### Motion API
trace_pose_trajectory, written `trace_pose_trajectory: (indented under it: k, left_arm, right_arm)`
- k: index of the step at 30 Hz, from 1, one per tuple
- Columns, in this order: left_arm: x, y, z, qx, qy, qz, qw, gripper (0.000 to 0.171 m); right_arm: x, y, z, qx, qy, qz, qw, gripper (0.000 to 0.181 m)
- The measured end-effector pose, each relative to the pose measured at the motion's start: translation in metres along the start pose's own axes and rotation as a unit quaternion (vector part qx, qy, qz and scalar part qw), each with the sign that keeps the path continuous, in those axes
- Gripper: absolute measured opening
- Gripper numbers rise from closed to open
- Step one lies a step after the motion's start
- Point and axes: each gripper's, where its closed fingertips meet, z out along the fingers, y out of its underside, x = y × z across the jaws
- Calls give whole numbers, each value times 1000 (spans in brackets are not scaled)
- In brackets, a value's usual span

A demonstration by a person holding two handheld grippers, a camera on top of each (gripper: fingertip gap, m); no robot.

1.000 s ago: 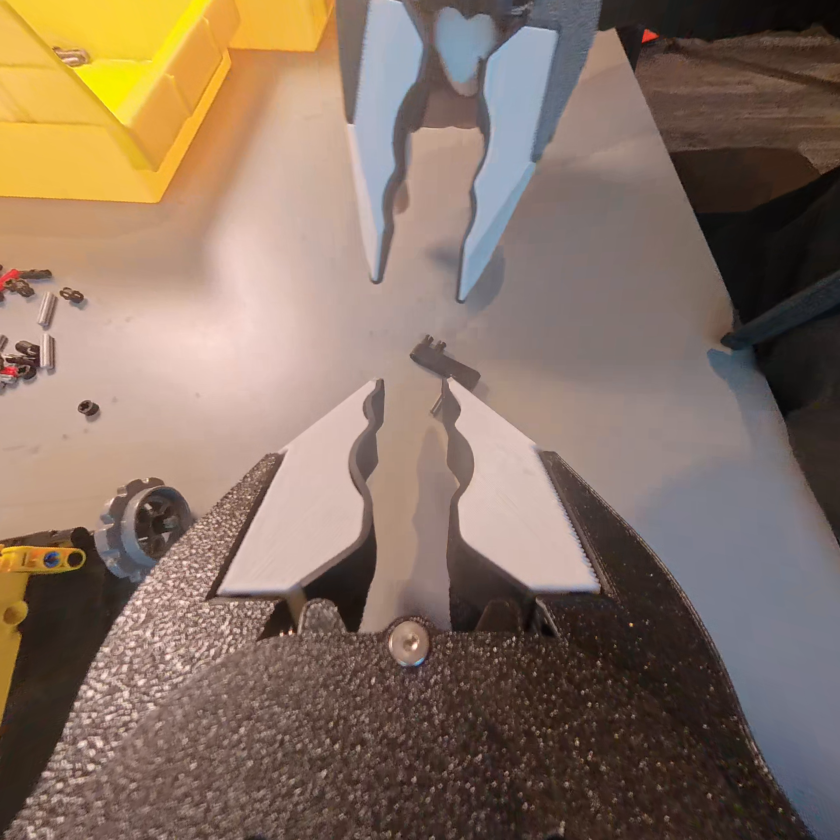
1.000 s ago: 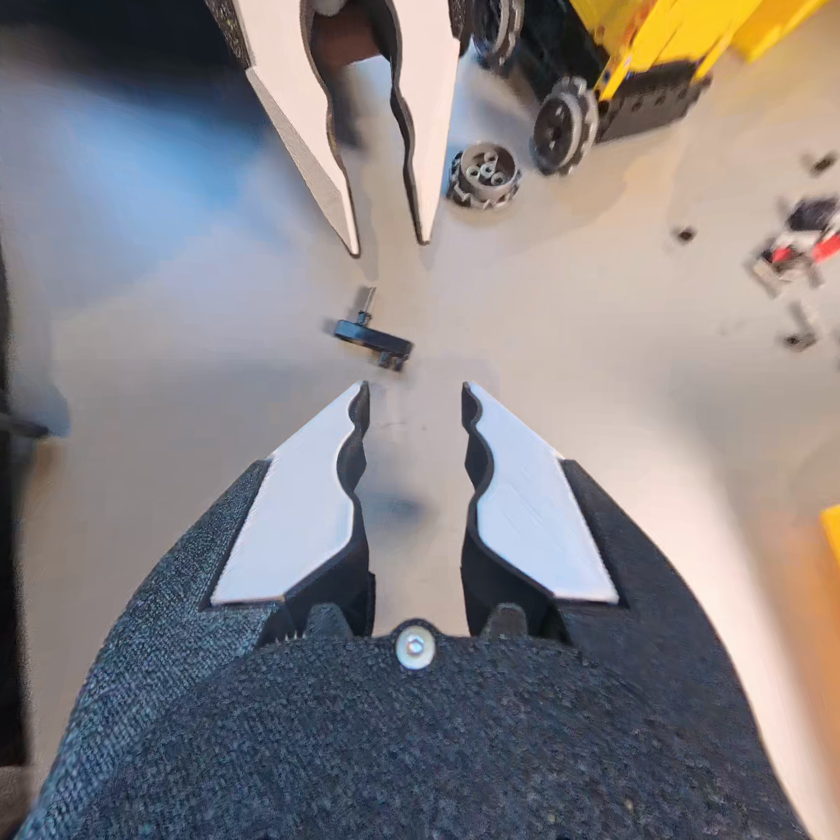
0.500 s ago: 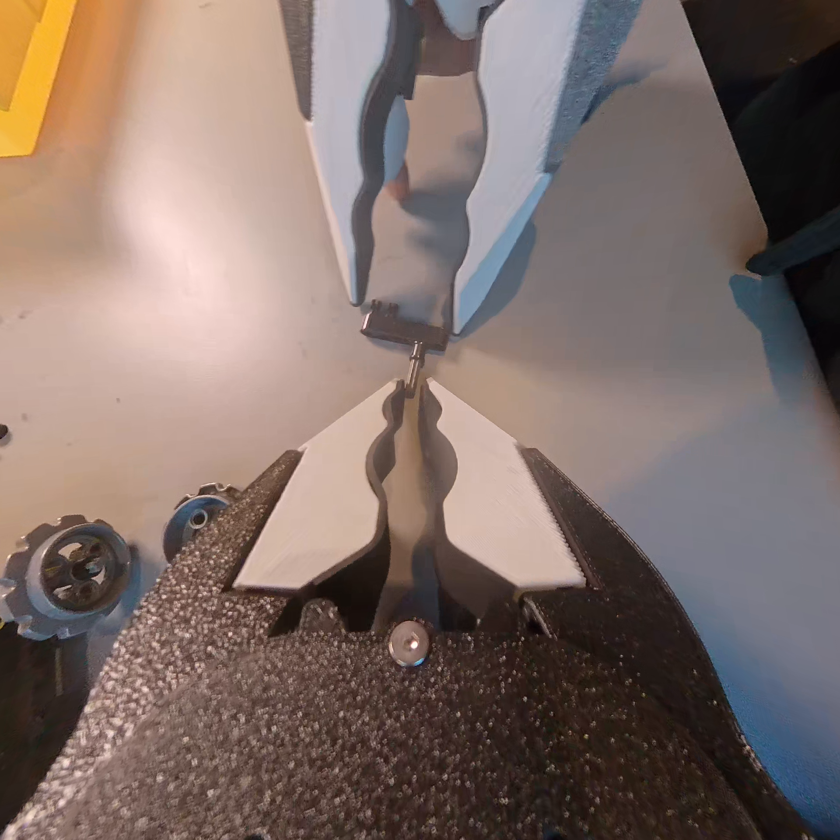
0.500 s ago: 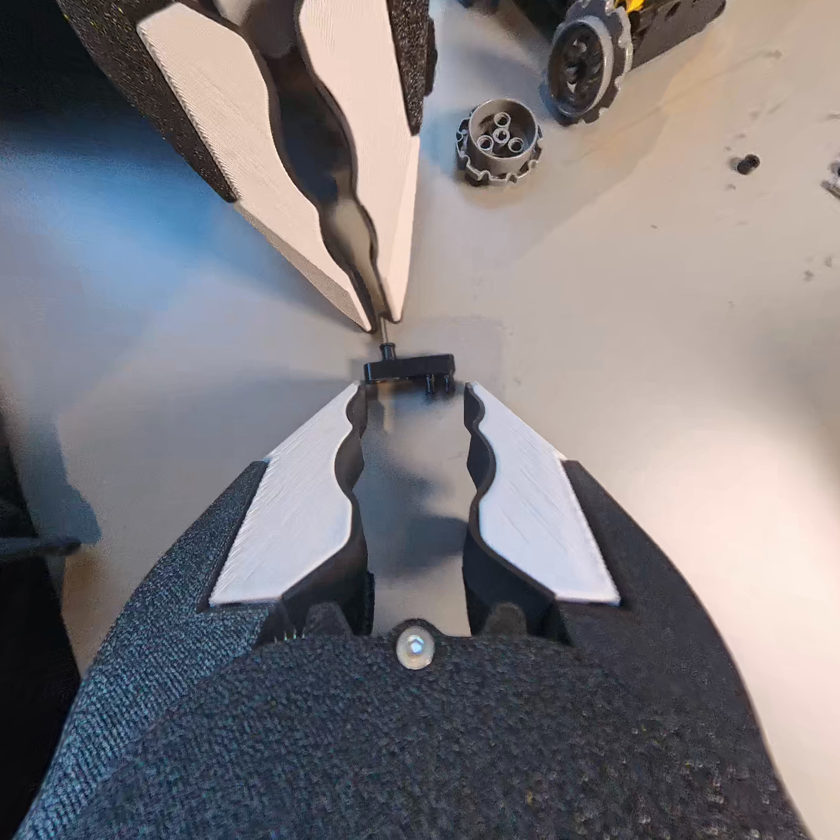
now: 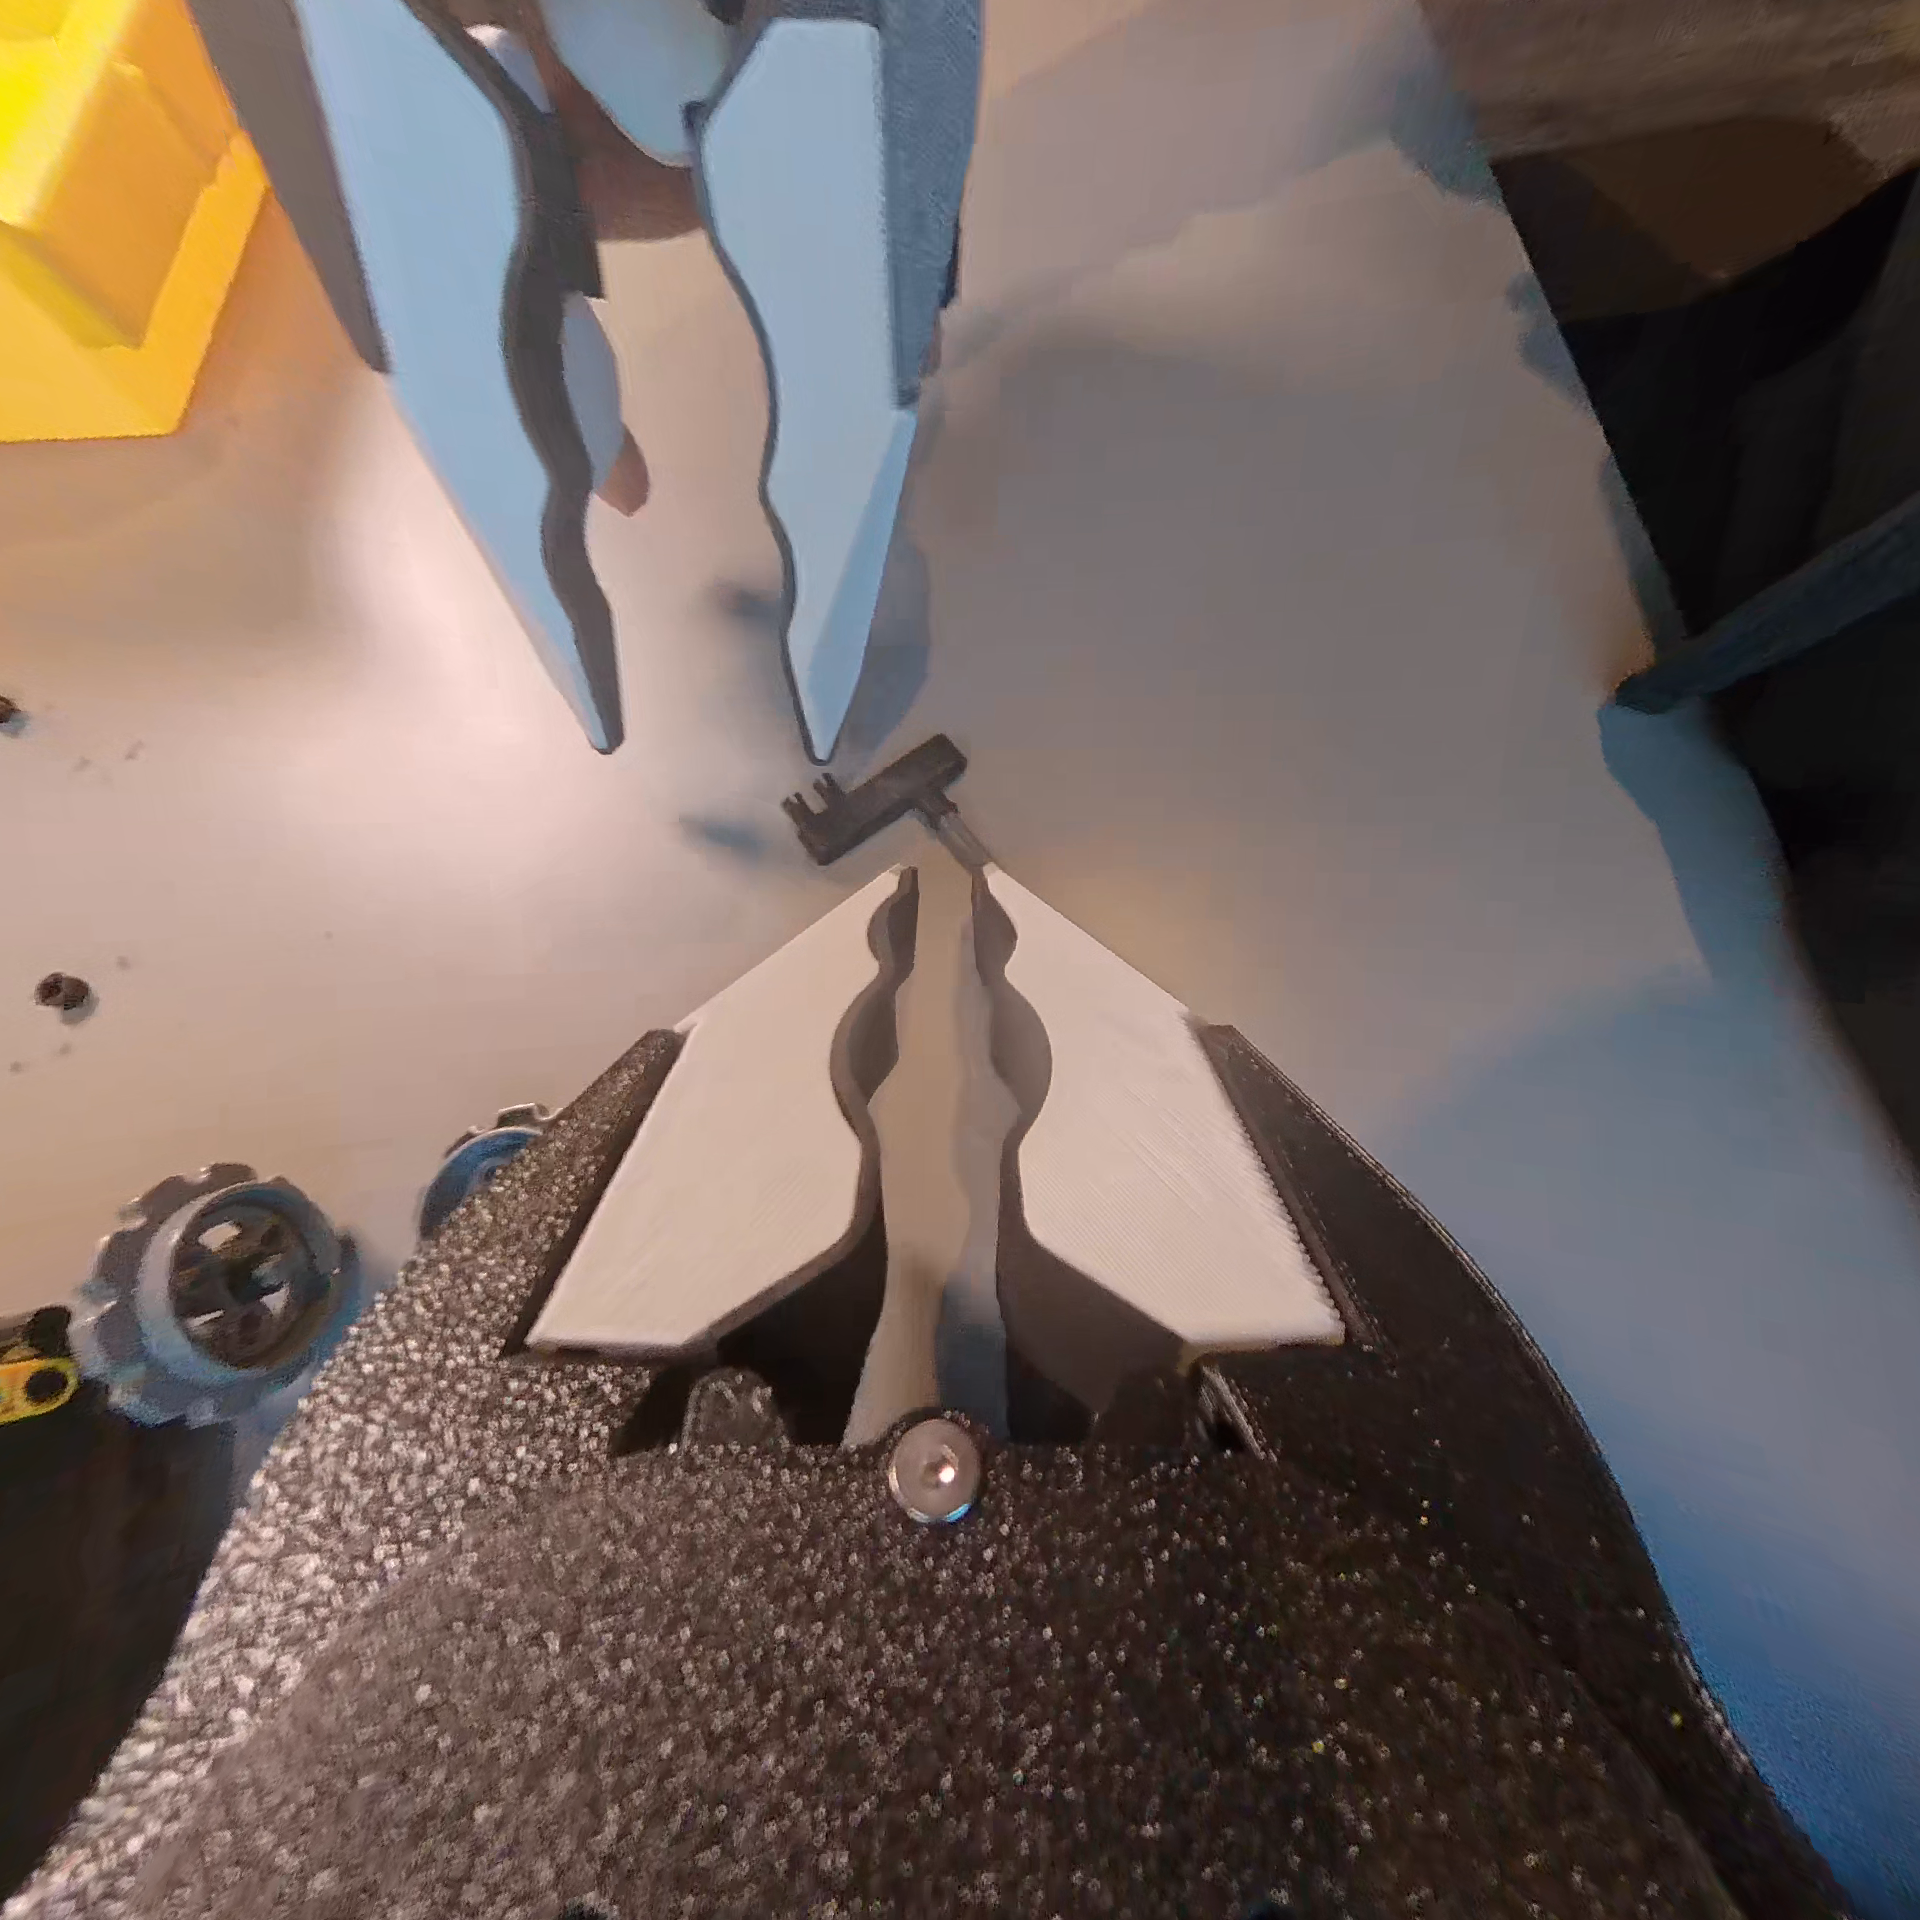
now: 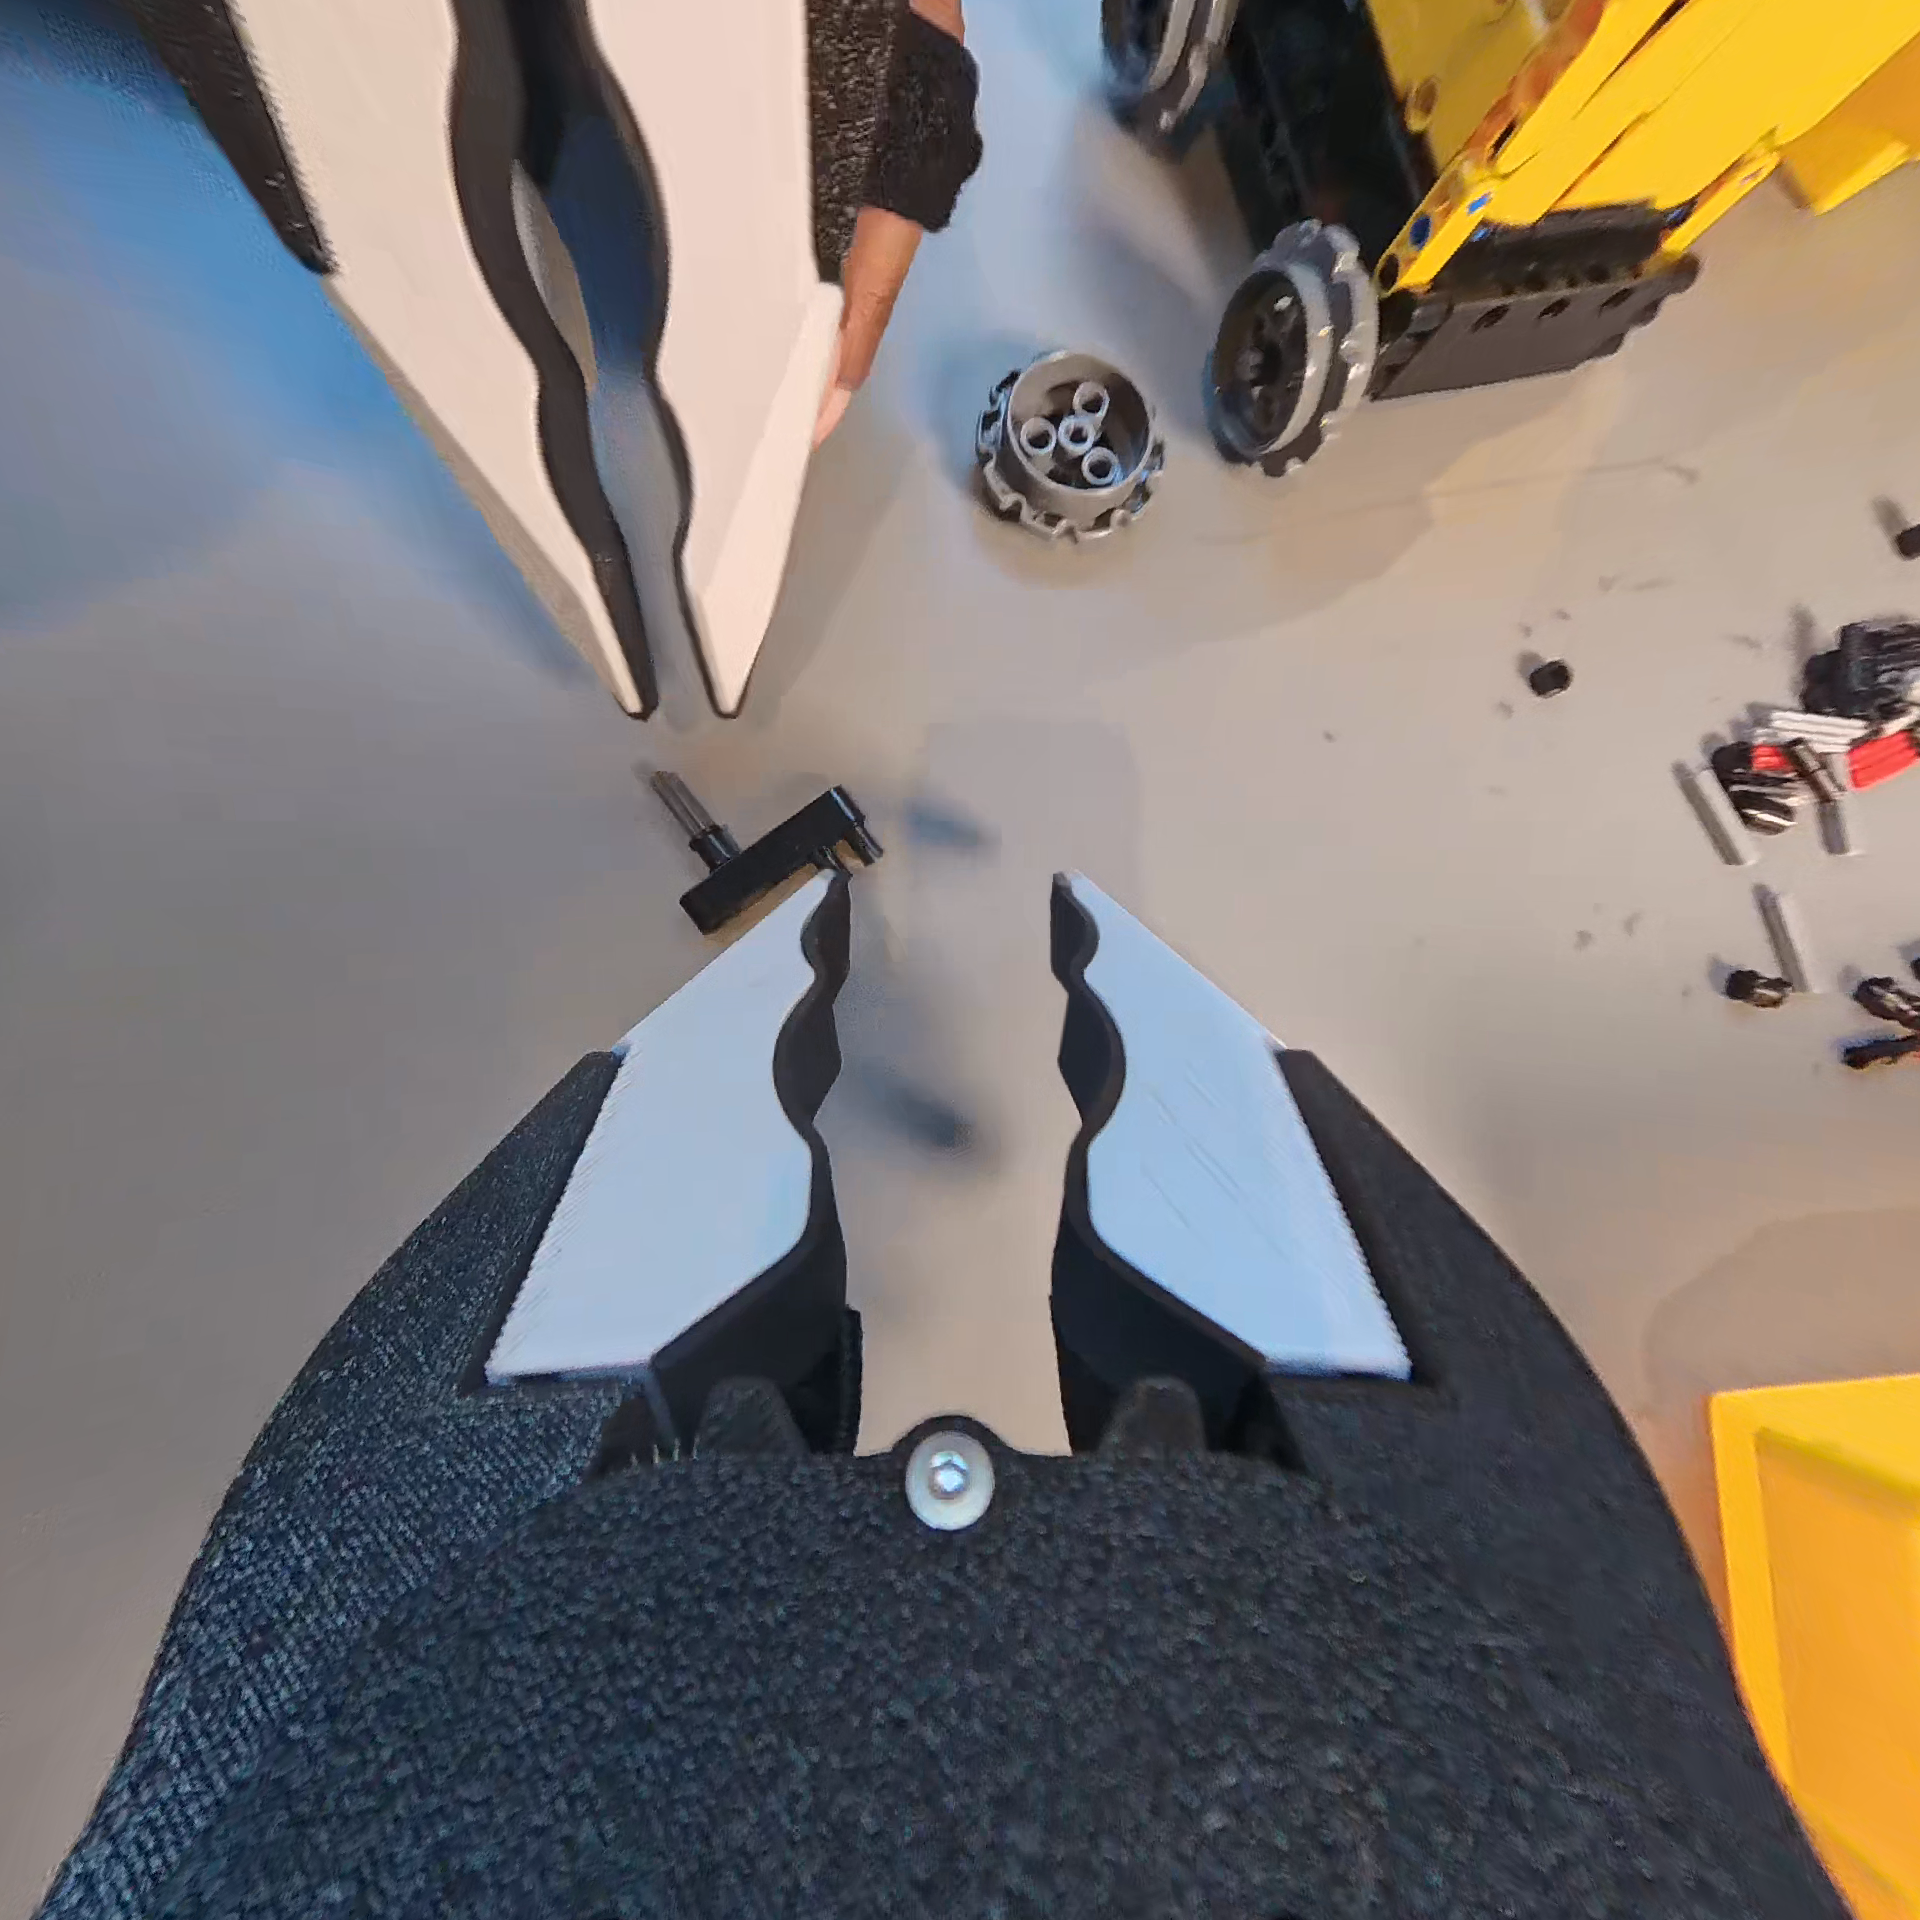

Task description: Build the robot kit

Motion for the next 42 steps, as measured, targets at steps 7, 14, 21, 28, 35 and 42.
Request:
trace_pose_trajectory:
  k: [7,14,21,28,35,42]
  left_arm:
    - [-43,-17,-27,66,-105,-39,992,15]
    - [-66,-30,-47,122,-166,-57,977,19]
    - [-76,-26,-53,131,-190,-69,971,19]
    - [-61,-26,-41,114,-154,-46,980,18]
    - [-26,-33,-25,104,-87,16,991,23]
    - [-30,-26,-3,28,-176,142,974,21]
  right_arm:
    - [-12,-9,-18,86,19,16,996,39]
    - [-45,7,-9,51,-5,27,998,30]
    - [-46,7,3,26,4,52,998,24]
    - [-41,6,3,27,0,66,997,8]
    - [-33,0,-20,56,-54,104,992,8]
    - [-28,-18,-38,41,-128,119,984,8]
